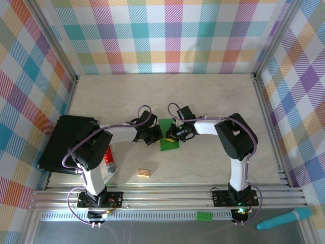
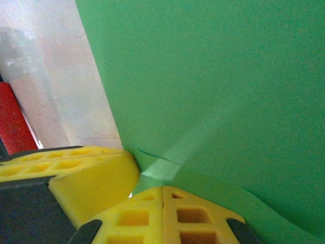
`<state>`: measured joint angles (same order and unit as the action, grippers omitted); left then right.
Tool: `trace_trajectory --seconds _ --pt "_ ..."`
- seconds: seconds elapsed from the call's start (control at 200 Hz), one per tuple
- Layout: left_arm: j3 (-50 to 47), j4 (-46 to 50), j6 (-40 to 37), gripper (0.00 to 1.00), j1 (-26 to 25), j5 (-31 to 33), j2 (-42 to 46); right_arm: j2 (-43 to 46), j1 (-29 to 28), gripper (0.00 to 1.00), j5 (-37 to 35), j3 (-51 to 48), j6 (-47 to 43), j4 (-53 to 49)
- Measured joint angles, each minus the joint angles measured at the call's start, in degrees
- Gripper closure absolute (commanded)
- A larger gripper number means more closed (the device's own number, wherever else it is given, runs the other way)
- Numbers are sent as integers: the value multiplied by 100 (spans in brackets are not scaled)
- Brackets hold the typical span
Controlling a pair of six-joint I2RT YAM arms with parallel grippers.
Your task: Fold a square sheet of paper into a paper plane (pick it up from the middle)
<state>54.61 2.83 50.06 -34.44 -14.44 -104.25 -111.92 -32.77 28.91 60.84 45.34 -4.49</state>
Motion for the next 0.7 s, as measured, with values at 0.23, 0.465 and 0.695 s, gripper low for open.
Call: trace_trajectory --seconds 0.23,0.465,0.695 --pt "4 11 0 100 -4 33 -2 149 133 96 50 -372 -240 369" --pt "42 66 0 100 -4 42 -22 398 339 96 -35 -684 -273 452" --pt "42 63 -4 100 -4 39 -22 807 514 96 -748 -682 -304 -57"
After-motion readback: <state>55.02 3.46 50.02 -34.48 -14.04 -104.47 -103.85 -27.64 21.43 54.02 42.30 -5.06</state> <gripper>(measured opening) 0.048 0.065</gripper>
